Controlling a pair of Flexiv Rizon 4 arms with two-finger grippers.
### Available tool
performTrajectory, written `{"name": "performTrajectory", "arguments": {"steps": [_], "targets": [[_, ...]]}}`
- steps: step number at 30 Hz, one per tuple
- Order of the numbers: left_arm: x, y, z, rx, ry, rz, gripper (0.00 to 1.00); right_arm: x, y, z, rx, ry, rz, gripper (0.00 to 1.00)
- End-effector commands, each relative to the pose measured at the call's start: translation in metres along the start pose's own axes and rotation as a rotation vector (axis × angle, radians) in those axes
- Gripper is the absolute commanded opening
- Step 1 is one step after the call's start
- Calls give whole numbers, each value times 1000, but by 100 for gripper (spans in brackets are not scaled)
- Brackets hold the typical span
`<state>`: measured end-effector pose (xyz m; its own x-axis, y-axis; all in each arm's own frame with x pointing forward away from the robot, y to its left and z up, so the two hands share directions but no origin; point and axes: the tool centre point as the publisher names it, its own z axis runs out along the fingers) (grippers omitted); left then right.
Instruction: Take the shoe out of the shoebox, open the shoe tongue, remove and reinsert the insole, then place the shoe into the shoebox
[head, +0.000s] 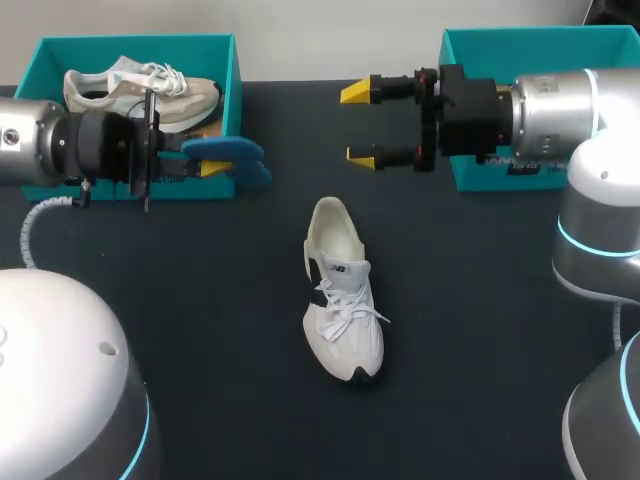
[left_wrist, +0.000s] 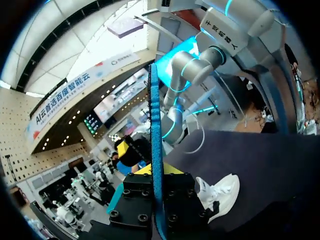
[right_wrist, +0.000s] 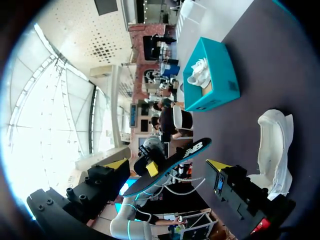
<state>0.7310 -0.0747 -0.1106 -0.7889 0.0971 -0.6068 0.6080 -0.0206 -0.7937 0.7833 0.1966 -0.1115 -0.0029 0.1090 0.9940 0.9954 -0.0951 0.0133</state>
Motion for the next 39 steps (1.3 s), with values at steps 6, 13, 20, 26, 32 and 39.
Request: {"name": "performTrajectory", "arguments": {"steps": [6, 13, 20, 26, 32, 39], "targets": [[3, -4, -1, 88, -54, -1044, 0, 0, 0, 3, -3, -1, 0, 100], [4, -4, 0, 111, -71, -1079, 0, 0, 0, 3, -3, -1, 0, 100], [4, -4, 0, 111, -71, -1079, 0, 0, 0, 3, -3, -1, 0, 100], [4, -4, 0, 111, -71, -1079, 0, 0, 0, 3, -3, -1, 0, 100], [3, 0, 1, 85, -54, -1155, 0, 0, 0, 3, -3, -1, 0, 100], [-5, 3, 4, 64, -1, -1268, 0, 0, 0, 3, -3, -1, 0, 100]]}}
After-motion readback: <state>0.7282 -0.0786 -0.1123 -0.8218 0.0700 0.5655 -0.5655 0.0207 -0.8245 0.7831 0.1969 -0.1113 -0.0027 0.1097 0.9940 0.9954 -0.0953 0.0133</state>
